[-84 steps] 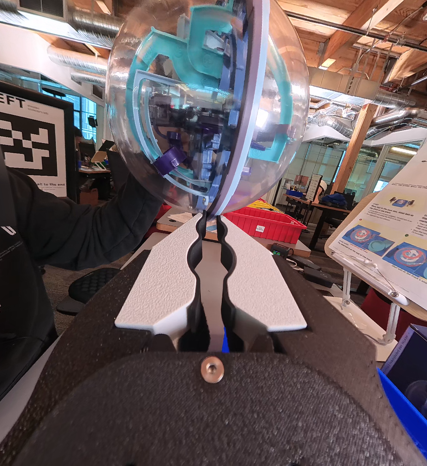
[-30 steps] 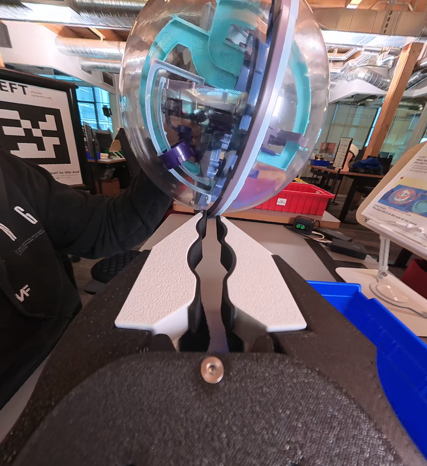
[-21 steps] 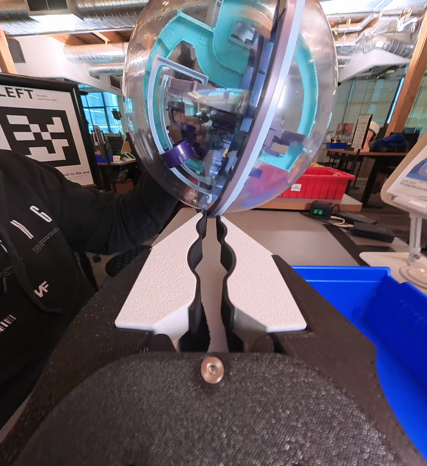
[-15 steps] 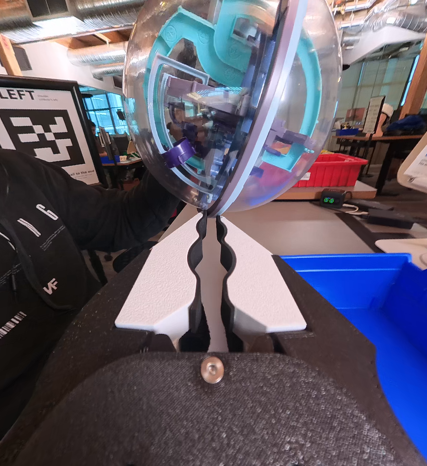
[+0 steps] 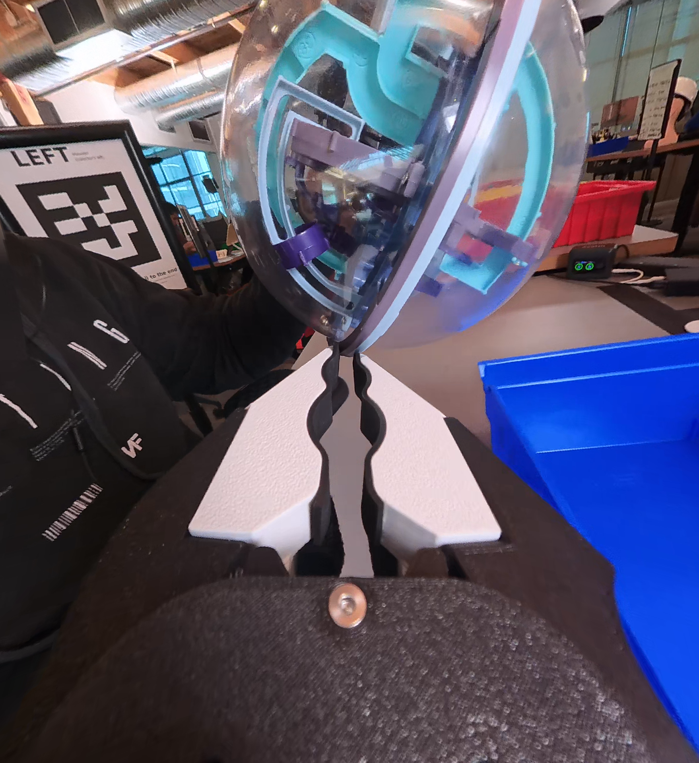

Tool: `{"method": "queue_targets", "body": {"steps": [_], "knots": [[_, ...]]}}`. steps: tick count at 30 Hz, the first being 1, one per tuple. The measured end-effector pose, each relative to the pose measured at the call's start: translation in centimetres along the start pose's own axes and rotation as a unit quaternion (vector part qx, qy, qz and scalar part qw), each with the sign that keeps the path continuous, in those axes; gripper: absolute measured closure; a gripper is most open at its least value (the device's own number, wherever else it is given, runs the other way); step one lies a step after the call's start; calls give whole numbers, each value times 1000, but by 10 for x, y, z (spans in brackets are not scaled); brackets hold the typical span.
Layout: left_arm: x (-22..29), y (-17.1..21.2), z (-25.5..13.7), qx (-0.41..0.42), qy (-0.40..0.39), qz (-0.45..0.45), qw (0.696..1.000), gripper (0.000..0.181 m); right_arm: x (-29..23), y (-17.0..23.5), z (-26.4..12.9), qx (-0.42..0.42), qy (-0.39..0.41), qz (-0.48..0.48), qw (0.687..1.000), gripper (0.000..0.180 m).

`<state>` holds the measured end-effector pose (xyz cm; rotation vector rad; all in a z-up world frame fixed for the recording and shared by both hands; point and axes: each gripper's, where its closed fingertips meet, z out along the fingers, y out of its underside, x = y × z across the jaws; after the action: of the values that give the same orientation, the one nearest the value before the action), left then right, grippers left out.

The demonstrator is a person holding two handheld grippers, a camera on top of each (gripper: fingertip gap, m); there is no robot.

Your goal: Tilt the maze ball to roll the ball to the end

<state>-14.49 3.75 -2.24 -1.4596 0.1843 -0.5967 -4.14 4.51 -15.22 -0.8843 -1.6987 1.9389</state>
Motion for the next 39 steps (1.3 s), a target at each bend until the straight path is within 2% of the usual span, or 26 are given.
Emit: {"method": "queue_targets", "body": {"steps": [10,19,29,32,35,39], "knots": [[-10,42,-5,-22,-12,-72,997,174,-21,31,-3,-17,-10,59,998,176],[-21,95,-17,-48,-33,-154,986,174,-44,65,0,-34,-31,126,991,177],[-33,158,-32,-87,-56,-231,967,174,-65,99,5,-74,-48,224,970,180],[-24,179,-31,-107,-44,-249,962,173,-63,97,9,-60,-48,263,962,180],[-32,183,-32,-99,-72,-241,963,174,-61,117,12,-118,-20,220,968,180],[-34,193,-36,-115,-71,-244,960,174,-61,119,8,-116,-13,220,968,180]]}}
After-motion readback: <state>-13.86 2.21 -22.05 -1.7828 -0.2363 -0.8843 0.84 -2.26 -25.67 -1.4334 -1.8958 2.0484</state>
